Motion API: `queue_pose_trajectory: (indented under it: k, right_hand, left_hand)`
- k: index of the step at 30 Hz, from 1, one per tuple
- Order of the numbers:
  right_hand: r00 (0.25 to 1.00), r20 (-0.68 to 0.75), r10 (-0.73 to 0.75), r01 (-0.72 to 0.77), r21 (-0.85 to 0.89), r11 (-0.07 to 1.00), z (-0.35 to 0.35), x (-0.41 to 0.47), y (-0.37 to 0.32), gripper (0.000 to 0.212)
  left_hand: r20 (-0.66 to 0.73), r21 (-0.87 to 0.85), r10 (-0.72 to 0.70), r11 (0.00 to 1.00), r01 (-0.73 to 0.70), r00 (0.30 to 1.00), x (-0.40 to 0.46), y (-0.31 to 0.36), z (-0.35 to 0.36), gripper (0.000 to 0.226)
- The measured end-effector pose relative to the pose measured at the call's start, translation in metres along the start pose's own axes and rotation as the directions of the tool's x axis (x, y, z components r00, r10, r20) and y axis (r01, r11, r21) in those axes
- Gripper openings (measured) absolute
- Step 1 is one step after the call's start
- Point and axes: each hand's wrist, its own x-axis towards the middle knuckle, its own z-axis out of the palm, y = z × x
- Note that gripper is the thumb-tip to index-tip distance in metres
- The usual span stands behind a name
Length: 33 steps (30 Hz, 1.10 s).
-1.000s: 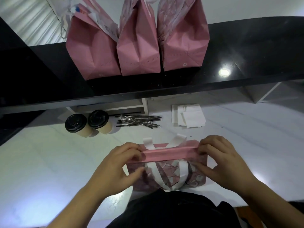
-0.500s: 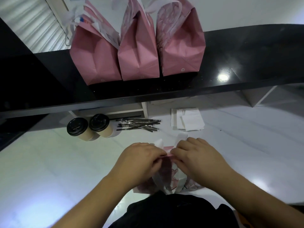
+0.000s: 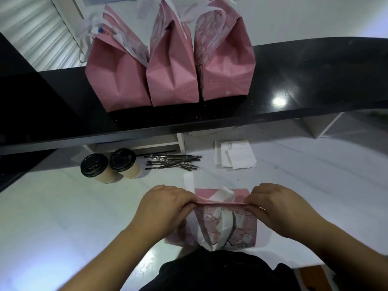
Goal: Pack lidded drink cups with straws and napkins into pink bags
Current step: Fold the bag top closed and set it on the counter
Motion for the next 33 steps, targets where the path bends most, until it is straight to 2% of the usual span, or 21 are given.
queue_pose_trajectory:
  k: [3, 6, 8, 13, 17, 20, 22, 24, 26, 28, 30, 33]
  right_hand:
    - [1.000, -0.006, 0.003, -0.003, 0.035, 0.999, 0.001, 0.000, 0.003, 0.004]
    - [1.000, -0.008, 0.001, -0.001, 0.050, 0.999, -0.002, 0.001, 0.006, 0.008]
    - [1.000, 0.000, -0.004, 0.004, 0.053, 0.999, -0.004, 0.002, 0.005, 0.009]
    - [0.997, 0.060, 0.044, -0.048, 0.054, 0.997, -0.003, 0.003, 0.003, 0.011]
    - [0.972, 0.142, 0.187, -0.206, 0.129, 0.970, -0.004, 0.008, -0.008, 0.044]
    - [0.961, 0.133, 0.244, -0.271, 0.250, 0.930, -0.006, 0.021, -0.017, 0.052]
    - [0.970, 0.110, 0.218, -0.238, 0.219, 0.946, -0.008, 0.031, -0.020, 0.055]
    - [0.981, 0.103, 0.162, -0.180, 0.203, 0.962, -0.008, 0.040, -0.023, 0.043]
    - [0.984, 0.084, 0.155, -0.170, 0.222, 0.960, -0.004, 0.044, -0.024, 0.026]
    - [0.983, 0.068, 0.168, -0.180, 0.275, 0.945, -0.002, 0.044, -0.024, 0.020]
    - [0.988, 0.078, 0.136, -0.153, 0.290, 0.945, -0.003, 0.039, -0.024, 0.021]
    - [0.989, 0.149, -0.013, -0.003, 0.111, 0.994, -0.003, 0.023, -0.021, 0.040]
  left_hand:
    - [-0.010, -0.029, -0.034, 0.999, 0.034, 0.999, -0.010, -0.020, -0.009, 0.014]
    - [0.006, -0.077, -0.170, 0.982, 0.170, 0.985, -0.025, -0.043, -0.015, 0.021]
    - [0.069, -0.119, -0.247, 0.960, 0.254, 0.967, -0.032, -0.052, -0.015, 0.024]
    - [0.157, -0.214, -0.284, 0.925, 0.314, 0.946, -0.035, -0.057, -0.010, 0.033]
    - [0.115, -0.223, -0.314, 0.917, 0.332, 0.942, -0.033, -0.055, -0.008, 0.032]
    - [0.114, -0.219, -0.297, 0.923, 0.316, 0.948, -0.028, -0.052, -0.008, 0.031]
    - [0.117, -0.212, -0.297, 0.925, 0.316, 0.948, -0.027, -0.051, -0.009, 0.029]
    - [0.116, -0.214, -0.295, 0.925, 0.314, 0.949, -0.026, -0.050, -0.010, 0.028]
    - [0.111, -0.215, -0.291, 0.926, 0.309, 0.950, -0.025, -0.049, -0.010, 0.027]
    - [0.113, -0.220, -0.299, 0.923, 0.317, 0.948, -0.025, -0.048, -0.010, 0.027]
    - [0.107, -0.232, -0.316, 0.914, 0.333, 0.943, -0.025, -0.049, -0.009, 0.028]
    - [0.104, -0.247, -0.339, 0.902, 0.354, 0.935, -0.026, -0.049, -0.008, 0.027]
